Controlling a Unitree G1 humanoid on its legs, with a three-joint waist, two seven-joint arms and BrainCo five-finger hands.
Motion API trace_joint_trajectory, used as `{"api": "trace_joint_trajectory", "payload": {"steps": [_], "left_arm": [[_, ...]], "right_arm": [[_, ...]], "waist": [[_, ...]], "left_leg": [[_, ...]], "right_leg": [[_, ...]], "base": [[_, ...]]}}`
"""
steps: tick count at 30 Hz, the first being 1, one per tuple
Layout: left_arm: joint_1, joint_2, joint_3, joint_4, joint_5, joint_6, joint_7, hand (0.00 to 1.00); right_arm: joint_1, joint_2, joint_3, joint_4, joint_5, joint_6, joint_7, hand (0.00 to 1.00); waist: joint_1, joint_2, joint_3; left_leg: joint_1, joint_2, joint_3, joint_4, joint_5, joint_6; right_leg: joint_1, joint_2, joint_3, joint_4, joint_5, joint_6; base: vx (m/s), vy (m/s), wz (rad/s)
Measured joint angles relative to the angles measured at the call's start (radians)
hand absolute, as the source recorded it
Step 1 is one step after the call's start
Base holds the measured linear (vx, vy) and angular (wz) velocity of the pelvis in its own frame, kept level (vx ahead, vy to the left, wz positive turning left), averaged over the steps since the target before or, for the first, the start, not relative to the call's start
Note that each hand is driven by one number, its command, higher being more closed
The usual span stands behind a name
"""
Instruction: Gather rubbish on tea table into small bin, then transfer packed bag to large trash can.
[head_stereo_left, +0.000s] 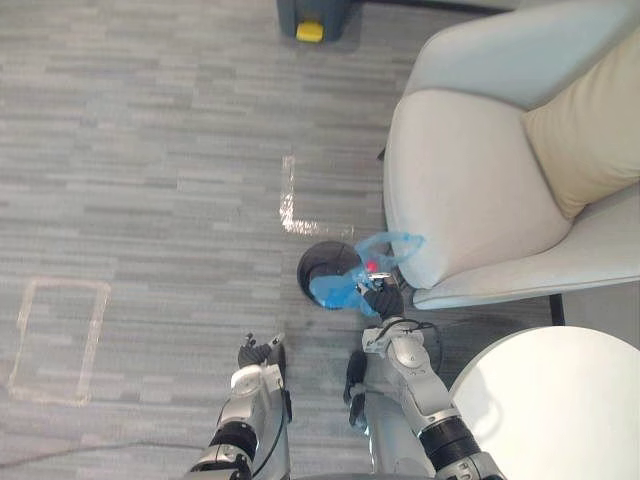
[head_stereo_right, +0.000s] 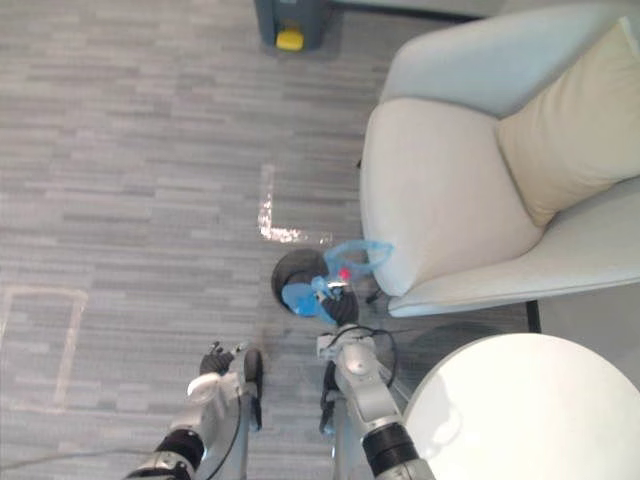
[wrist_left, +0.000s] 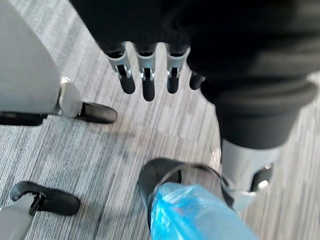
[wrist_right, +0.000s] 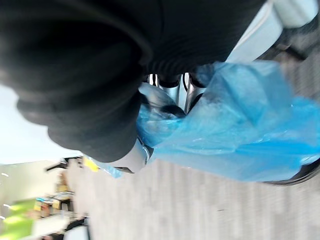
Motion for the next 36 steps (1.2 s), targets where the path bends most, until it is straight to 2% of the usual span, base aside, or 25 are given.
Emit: {"api": "trace_joint_trajectory", "payload": {"steps": [5,10,12,14,16,19,25,30,36], "left_arm": [[0.021,0.005,-0.051,-0.004,0.000,0.007,-0.015,0.00],[0.051,0.041,-0.109,-0.044,-0.001,0.009,-0.019,0.00],[0.090,0.051,-0.134,-0.131,-0.001,0.015,-0.018,0.00],[0.196,0.086,-0.240,-0.339,0.010,-0.004,-0.019,0.00],[0.266,0.087,-0.268,-0.460,0.016,-0.015,-0.045,0.00],[0.327,0.110,-0.329,-0.624,0.085,-0.009,-0.061,0.00],[0.270,0.198,-0.388,-0.808,0.150,-0.033,-0.099,0.00],[0.204,0.273,-0.420,-0.813,0.200,-0.049,-0.123,0.00],[0.169,0.322,-0.440,-0.850,0.237,-0.059,-0.143,0.00]], "right_arm": [[0.060,0.000,0.000,-0.087,0.047,0.000,0.040,1.00],[0.095,-0.009,0.021,-0.143,0.151,-0.008,0.089,1.00],[0.096,-0.014,0.033,-0.143,0.187,-0.008,0.108,1.00],[0.097,-0.040,0.048,-0.150,0.227,-0.008,0.131,1.00],[0.097,-0.049,0.048,-0.155,0.228,-0.009,0.140,1.00],[0.098,-0.083,0.050,-0.155,0.234,-0.009,0.160,1.00],[0.097,-0.127,0.061,-0.159,0.247,-0.008,0.215,1.00],[0.073,-0.167,0.085,-0.200,0.292,-0.007,0.251,1.00],[0.035,-0.185,0.112,-0.204,0.345,-0.007,0.271,1.00]], "waist": [[-0.003,0.001,-0.047],[-0.012,0.001,-0.080],[-0.015,0.001,-0.103],[-0.015,0.003,-0.121],[-0.016,0.003,-0.130],[-0.011,0.006,-0.135],[-0.010,0.027,-0.170],[-0.025,0.029,-0.181],[-0.029,0.030,-0.187]], "left_leg": [[0.067,-0.003,0.010,-0.041,0.000,0.000],[0.152,-0.009,0.014,-0.089,0.002,-0.004],[0.167,-0.015,0.015,-0.106,0.004,-0.005],[0.177,-0.022,0.005,-0.107,0.004,-0.004],[0.188,-0.028,0.001,-0.112,0.004,-0.004],[0.209,-0.035,-0.005,-0.126,0.007,0.000],[0.249,-0.040,0.017,-0.183,0.029,0.010],[0.278,-0.042,0.025,-0.194,0.031,0.013],[0.294,-0.041,0.045,-0.200,0.031,0.013]], "right_leg": [[0.068,0.005,0.008,-0.053,0.008,0.006],[0.158,0.013,0.019,-0.122,0.027,0.014],[0.170,0.013,0.026,-0.138,0.033,0.016],[0.199,0.012,0.024,-0.166,0.043,0.021],[0.213,0.010,0.024,-0.178,0.045,0.024],[0.232,0.007,0.024,-0.184,0.048,0.027],[0.234,0.004,0.050,-0.188,0.059,0.034],[0.255,0.005,0.062,-0.193,0.062,0.034],[0.257,0.007,0.083,-0.193,0.066,0.034]], "base": [[0.09,0.020,-0.05],[0.06,0.017,-0.06],[0.04,0.026,-0.04],[0.04,0.021,0.10],[0.02,0.018,0.05],[0.00,0.011,0.03],[-0.01,0.012,-0.10],[0.00,0.008,-0.09],[-0.01,0.003,-0.10]]}}
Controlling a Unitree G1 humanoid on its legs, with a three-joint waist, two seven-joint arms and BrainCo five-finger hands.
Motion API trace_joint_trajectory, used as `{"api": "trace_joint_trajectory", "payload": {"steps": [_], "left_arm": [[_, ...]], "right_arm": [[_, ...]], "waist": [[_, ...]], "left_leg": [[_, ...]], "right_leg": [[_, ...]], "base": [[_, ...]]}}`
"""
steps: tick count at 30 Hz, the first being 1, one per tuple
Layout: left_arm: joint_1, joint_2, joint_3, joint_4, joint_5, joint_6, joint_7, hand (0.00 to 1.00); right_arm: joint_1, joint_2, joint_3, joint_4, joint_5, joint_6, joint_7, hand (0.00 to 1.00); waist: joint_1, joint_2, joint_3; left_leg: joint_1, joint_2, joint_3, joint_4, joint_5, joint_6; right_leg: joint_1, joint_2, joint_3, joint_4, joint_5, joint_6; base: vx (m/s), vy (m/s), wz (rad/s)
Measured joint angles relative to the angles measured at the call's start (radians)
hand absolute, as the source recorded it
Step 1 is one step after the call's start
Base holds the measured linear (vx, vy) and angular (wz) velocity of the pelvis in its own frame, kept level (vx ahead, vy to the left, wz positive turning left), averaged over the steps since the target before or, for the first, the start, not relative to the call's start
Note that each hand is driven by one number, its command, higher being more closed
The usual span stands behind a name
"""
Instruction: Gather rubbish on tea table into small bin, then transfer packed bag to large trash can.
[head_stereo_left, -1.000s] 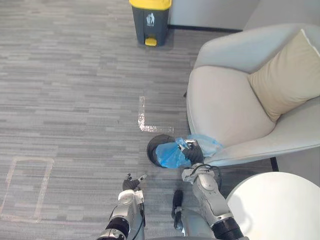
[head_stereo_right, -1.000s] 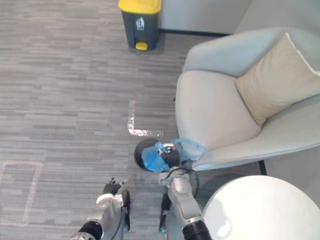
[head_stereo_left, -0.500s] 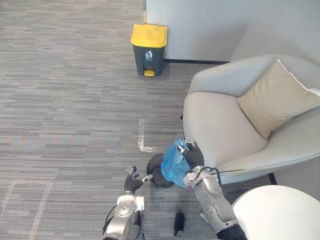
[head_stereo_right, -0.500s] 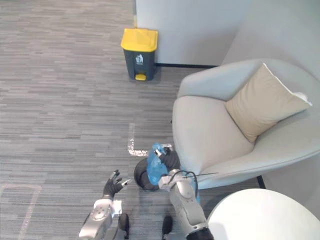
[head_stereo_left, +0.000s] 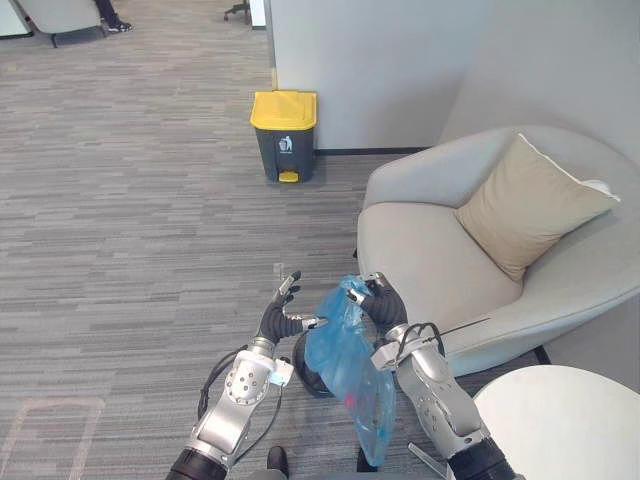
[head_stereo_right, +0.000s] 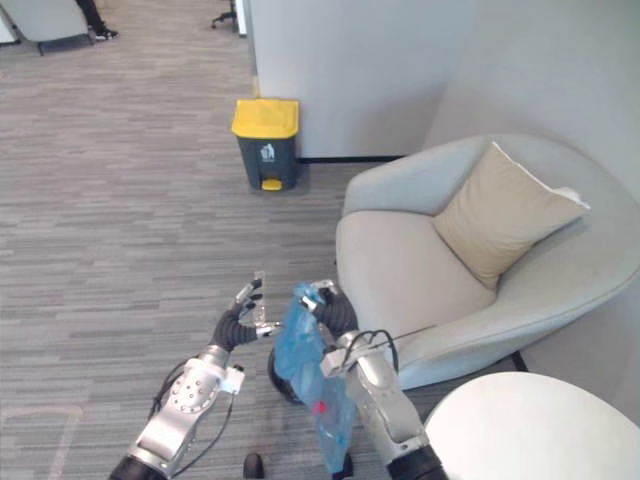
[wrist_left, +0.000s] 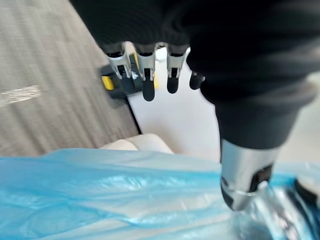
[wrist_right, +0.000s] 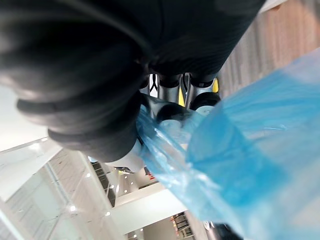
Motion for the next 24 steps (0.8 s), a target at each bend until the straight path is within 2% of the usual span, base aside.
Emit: {"api": "trace_joint_trajectory", "payload": {"steps": [6,8,17,24], "left_arm": [[-0.039,0.035,-0.034,-0.007,0.020,-0.002,-0.047,0.00],[-0.055,0.050,-0.071,-0.020,0.042,-0.003,-0.054,0.00],[-0.140,0.062,-0.105,-0.011,0.079,-0.003,-0.049,0.00],[-0.153,0.063,-0.119,0.106,0.120,-0.002,-0.044,0.00]], "right_arm": [[-0.023,-0.009,0.046,-0.011,0.054,0.002,0.029,1.00],[-0.038,-0.019,0.075,-0.070,0.082,0.003,0.038,1.00],[-0.104,-0.020,0.141,-0.081,0.146,0.002,0.055,1.00],[-0.116,-0.021,0.193,-0.109,0.163,0.003,0.056,1.00]], "waist": [[0.000,0.001,-0.010],[0.000,0.001,-0.011],[-0.008,-0.001,-0.022],[-0.021,-0.005,-0.042]], "left_leg": [[0.030,-0.011,0.017,-0.034,0.010,0.005],[0.033,-0.013,0.022,-0.038,0.011,0.006],[0.046,-0.013,0.035,-0.043,0.012,0.006],[0.045,-0.010,0.067,-0.043,0.010,0.004]], "right_leg": [[0.006,0.001,0.014,0.001,0.000,0.001],[0.004,0.000,0.019,0.001,0.000,0.002],[0.007,0.001,0.035,0.001,0.000,0.002],[0.005,0.007,0.069,-0.034,0.027,0.002]], "base": [[0.01,0.015,-0.07],[0.01,0.014,-0.06],[0.01,0.003,-0.05],[0.00,-0.001,-0.15]]}}
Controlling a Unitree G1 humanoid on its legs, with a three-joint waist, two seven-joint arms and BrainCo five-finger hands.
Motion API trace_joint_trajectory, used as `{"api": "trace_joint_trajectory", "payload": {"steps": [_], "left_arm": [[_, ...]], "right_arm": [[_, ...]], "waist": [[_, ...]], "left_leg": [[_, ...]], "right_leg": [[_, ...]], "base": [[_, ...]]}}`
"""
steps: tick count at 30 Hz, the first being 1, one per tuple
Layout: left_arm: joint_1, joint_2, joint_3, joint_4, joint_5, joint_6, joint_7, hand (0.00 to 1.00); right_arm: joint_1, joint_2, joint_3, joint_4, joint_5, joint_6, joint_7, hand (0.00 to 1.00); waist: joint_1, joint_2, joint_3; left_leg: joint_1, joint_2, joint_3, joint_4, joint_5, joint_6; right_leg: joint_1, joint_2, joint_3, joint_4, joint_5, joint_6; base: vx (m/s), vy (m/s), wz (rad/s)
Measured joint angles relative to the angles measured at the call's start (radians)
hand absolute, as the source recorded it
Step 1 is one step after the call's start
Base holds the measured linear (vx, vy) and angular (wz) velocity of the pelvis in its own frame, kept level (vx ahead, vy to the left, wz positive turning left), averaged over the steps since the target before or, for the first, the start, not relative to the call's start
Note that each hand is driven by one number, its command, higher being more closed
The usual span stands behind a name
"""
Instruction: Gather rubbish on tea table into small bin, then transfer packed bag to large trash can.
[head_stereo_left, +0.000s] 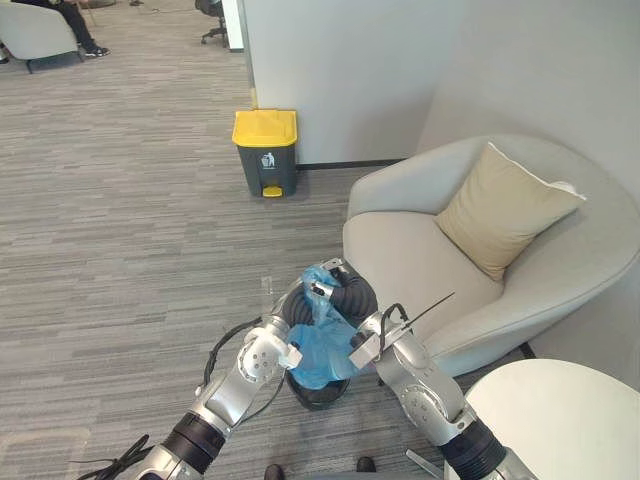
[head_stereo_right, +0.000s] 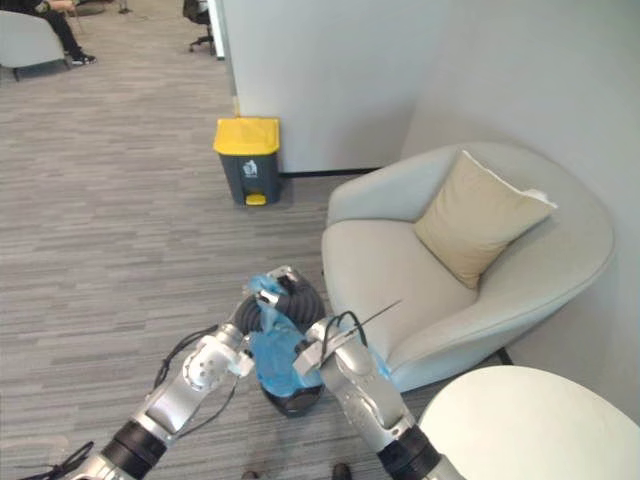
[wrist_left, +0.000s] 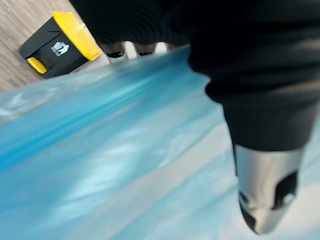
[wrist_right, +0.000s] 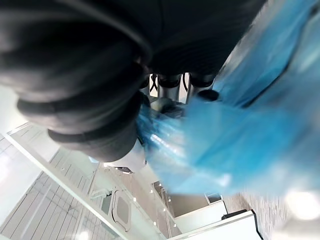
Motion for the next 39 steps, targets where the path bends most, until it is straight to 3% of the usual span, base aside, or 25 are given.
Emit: {"api": "trace_joint_trajectory", "payload": {"steps": [14,20,21,27,31,39], "left_arm": [[0.006,-0.034,0.002,0.107,0.018,0.000,-0.023,0.00],[0.025,-0.046,0.003,0.117,0.037,0.001,0.014,0.00],[0.027,-0.047,0.003,0.117,0.037,0.001,0.017,1.00],[0.049,-0.102,-0.017,0.122,0.047,0.003,0.050,1.00],[0.041,-0.186,-0.048,0.176,0.101,0.027,0.089,1.00],[0.000,-0.192,-0.010,0.318,0.111,0.054,0.133,1.00]], "right_arm": [[-0.101,0.010,0.064,-0.006,0.031,0.008,-0.003,1.00],[-0.150,0.025,0.099,-0.010,0.037,0.010,-0.003,1.00],[-0.155,0.026,0.102,-0.012,0.037,0.010,-0.003,1.00],[-0.157,0.074,0.150,-0.043,0.038,0.009,-0.006,1.00],[-0.157,0.074,0.173,-0.032,0.037,0.010,-0.038,1.00],[-0.153,0.073,0.165,0.005,0.038,0.009,-0.054,1.00]], "waist": [[-0.006,-0.001,-0.001],[-0.006,-0.001,-0.001],[-0.005,-0.001,-0.001],[-0.001,-0.002,-0.001],[-0.001,-0.002,-0.002],[-0.017,-0.004,0.000]], "left_leg": [[0.003,0.006,0.031,0.000,-0.001,-0.002],[0.003,0.012,0.031,0.000,-0.002,-0.004],[0.003,0.008,0.032,-0.001,-0.002,-0.003],[0.007,0.011,0.033,-0.001,-0.003,-0.005],[-0.001,0.011,0.034,-0.001,-0.005,-0.010],[0.000,0.011,0.039,-0.001,-0.003,-0.009]], "right_leg": [[-0.015,0.008,0.036,0.002,0.011,-0.001],[-0.015,0.011,0.036,0.002,0.011,-0.001],[-0.015,0.011,0.036,0.003,0.011,-0.001],[-0.016,0.010,0.037,0.010,0.007,0.003],[-0.031,0.011,0.044,0.015,0.007,0.003],[-0.031,0.017,0.052,0.010,0.011,-0.001]], "base": [[-0.01,0.001,-0.07],[0.00,0.000,0.00],[0.00,0.000,0.00],[0.00,0.000,0.00],[-0.01,0.000,-0.04],[0.00,-0.003,-0.03]]}}
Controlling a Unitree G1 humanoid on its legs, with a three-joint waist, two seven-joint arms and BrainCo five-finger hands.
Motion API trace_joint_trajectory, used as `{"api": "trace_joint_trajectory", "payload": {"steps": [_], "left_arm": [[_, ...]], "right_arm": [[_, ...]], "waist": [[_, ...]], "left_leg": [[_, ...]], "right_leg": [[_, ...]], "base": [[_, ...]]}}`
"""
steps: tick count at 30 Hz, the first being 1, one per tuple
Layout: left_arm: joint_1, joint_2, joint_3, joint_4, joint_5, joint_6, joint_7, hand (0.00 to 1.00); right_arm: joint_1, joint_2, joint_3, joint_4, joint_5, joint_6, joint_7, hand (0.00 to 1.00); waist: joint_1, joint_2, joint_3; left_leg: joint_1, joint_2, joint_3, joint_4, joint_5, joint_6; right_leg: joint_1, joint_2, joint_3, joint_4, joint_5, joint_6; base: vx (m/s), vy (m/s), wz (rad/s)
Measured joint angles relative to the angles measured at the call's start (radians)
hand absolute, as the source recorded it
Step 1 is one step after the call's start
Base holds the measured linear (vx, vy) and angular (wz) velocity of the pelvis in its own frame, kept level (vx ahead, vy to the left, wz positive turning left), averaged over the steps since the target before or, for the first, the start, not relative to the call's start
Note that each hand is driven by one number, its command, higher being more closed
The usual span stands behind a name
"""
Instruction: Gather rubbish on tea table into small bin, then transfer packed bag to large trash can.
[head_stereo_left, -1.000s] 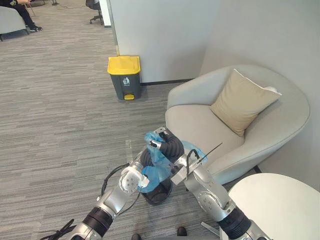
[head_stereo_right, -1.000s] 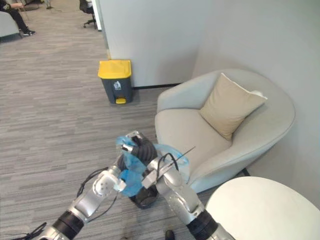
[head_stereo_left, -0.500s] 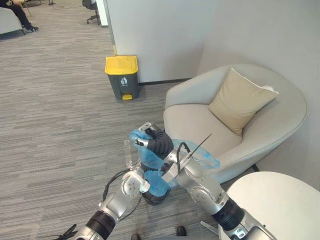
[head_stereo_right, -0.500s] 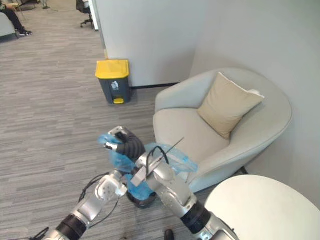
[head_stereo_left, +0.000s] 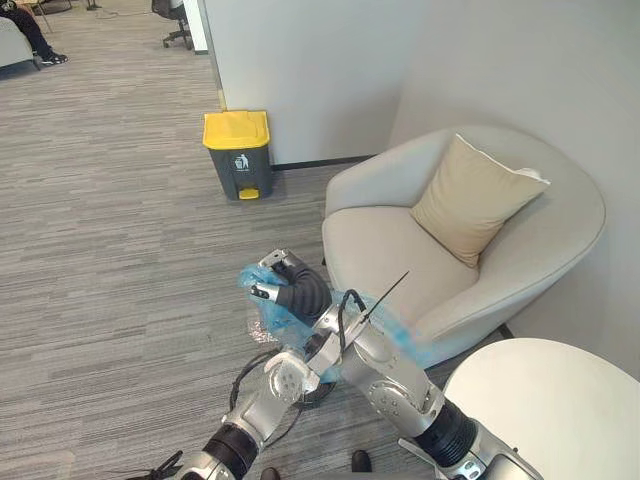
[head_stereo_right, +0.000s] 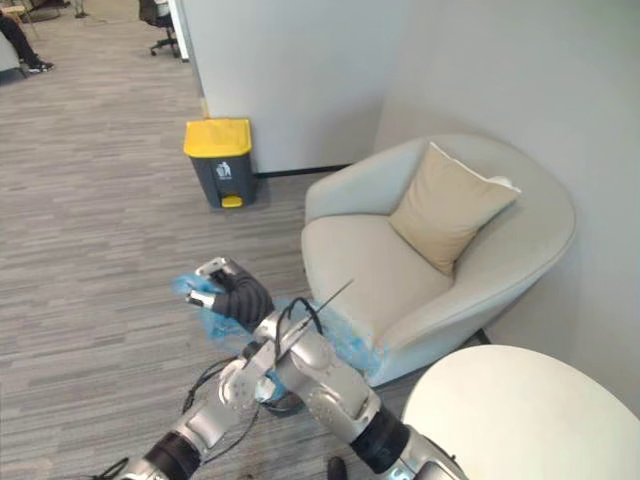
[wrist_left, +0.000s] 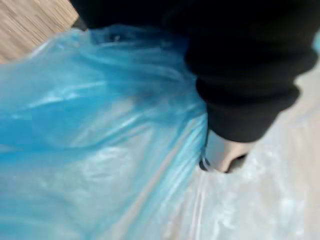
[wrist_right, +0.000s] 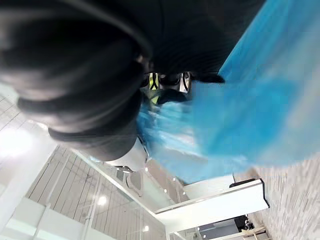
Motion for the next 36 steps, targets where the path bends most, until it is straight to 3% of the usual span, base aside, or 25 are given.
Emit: {"api": "trace_joint_trajectory", "payload": {"steps": [4,8,13,14,22,26,29,36], "left_arm": [[0.001,0.000,0.033,0.017,-0.018,0.003,0.010,1.00],[0.017,-0.001,0.103,0.030,-0.051,0.010,0.019,1.00],[0.070,0.000,0.180,0.031,-0.079,0.014,0.019,1.00],[0.082,0.000,0.199,0.030,-0.090,0.013,0.020,1.00],[0.133,-0.001,0.275,0.024,-0.158,-0.003,0.020,1.00],[0.219,-0.005,0.286,-0.154,-0.184,-0.011,0.024,1.00],[0.221,-0.006,0.299,-0.142,-0.188,-0.011,0.020,1.00],[0.227,-0.014,0.374,-0.048,-0.253,-0.010,0.020,1.00]], "right_arm": [[0.007,0.001,-0.011,0.007,-0.001,-0.002,0.006,1.00],[0.047,0.023,-0.114,0.045,-0.016,-0.030,0.014,1.00],[0.121,-0.014,-0.223,0.047,-0.184,-0.052,0.000,1.00],[0.135,-0.034,-0.245,0.047,-0.236,-0.057,-0.009,0.00],[0.187,-0.111,-0.306,0.047,-0.624,-0.103,-0.054,0.00],[0.226,-0.139,-0.313,0.047,-0.793,-0.111,-0.076,0.00],[0.227,-0.151,-0.312,0.073,-0.911,-0.116,-0.078,0.00],[0.299,-0.115,-0.384,0.239,-0.995,-0.117,-0.094,0.00]], "waist": [[-0.003,-0.006,0.004],[-0.003,-0.018,0.012],[-0.005,-0.016,0.016],[-0.006,-0.015,0.017],[-0.006,-0.010,0.024],[-0.004,-0.009,0.032],[0.000,-0.003,0.041],[0.002,-0.003,0.051]], "left_leg": [[0.000,0.000,0.000,0.000,0.000,0.000],[0.000,-0.002,-0.003,0.000,0.000,0.000],[0.000,-0.006,-0.015,0.000,-0.001,0.001],[0.000,-0.007,-0.020,0.000,-0.001,0.001],[0.001,-0.009,-0.029,0.000,-0.001,0.001],[0.001,-0.011,-0.043,0.000,-0.001,0.001],[0.001,-0.014,-0.047,0.000,-0.001,0.002],[0.003,-0.017,-0.061,0.000,0.000,0.003]], "right_leg": [[0.001,0.000,0.001,-0.002,0.000,0.000],[0.002,-0.001,0.000,-0.002,0.000,0.000],[0.005,-0.006,-0.007,-0.002,-0.002,0.003],[0.007,-0.007,-0.010,-0.002,-0.003,0.005],[0.011,-0.010,-0.016,-0.003,-0.004,0.006],[0.020,-0.013,-0.029,-0.007,-0.007,0.009],[0.022,-0.016,-0.032,-0.007,-0.007,0.009],[0.031,-0.017,-0.047,-0.010,-0.009,0.011]], "base": [[0.00,0.000,0.00],[0.00,0.000,0.00],[0.00,0.000,0.04],[0.00,0.000,0.06],[0.00,0.000,0.02],[0.01,-0.002,0.09],[0.00,0.005,0.03],[0.01,-0.002,0.05]]}}
